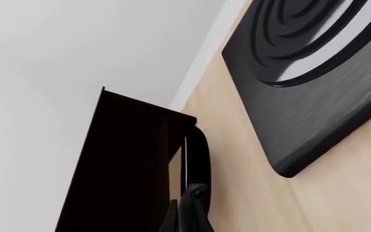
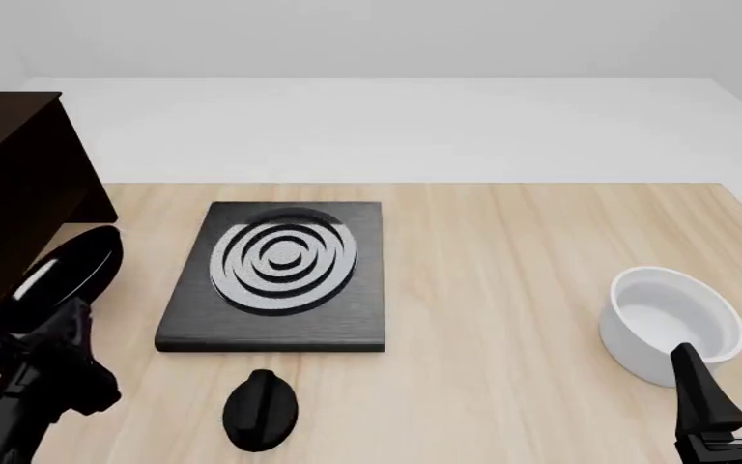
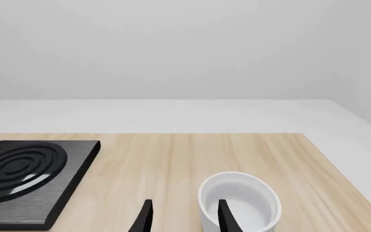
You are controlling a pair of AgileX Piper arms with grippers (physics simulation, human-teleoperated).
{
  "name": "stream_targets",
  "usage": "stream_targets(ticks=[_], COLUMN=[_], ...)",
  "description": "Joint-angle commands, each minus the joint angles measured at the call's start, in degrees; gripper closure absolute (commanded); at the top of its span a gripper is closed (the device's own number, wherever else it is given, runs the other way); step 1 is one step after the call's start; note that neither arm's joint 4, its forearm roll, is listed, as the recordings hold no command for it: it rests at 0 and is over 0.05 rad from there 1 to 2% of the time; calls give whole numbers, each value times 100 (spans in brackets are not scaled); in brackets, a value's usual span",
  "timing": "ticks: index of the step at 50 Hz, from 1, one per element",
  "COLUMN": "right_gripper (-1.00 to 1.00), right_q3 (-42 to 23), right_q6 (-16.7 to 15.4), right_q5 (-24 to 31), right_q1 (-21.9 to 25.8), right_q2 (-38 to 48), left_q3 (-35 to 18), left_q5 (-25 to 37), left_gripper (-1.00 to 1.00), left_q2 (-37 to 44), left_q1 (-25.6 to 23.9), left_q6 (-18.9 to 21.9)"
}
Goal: Put the frying pan under the cabinet shelf.
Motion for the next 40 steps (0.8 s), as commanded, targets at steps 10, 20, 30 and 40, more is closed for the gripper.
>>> stream_targets(ticks=[10,20,30,40], right_gripper=[-100,-100,-100,-100], right_q3=[0,0,0,0], right_q6=[0,0,-1,0], right_q5=[0,0,0,-1], right_q1=[0,1,0,1], right_q2=[1,1,1,2], left_q3=[-285,-347,-303,-386], left_q5=[-30,-30,-30,-30], left_gripper=[100,100,100,100], left_q2=[393,471,491,685], left_q1=[518,740,986,1221], left_q6=[90,176,195,283])
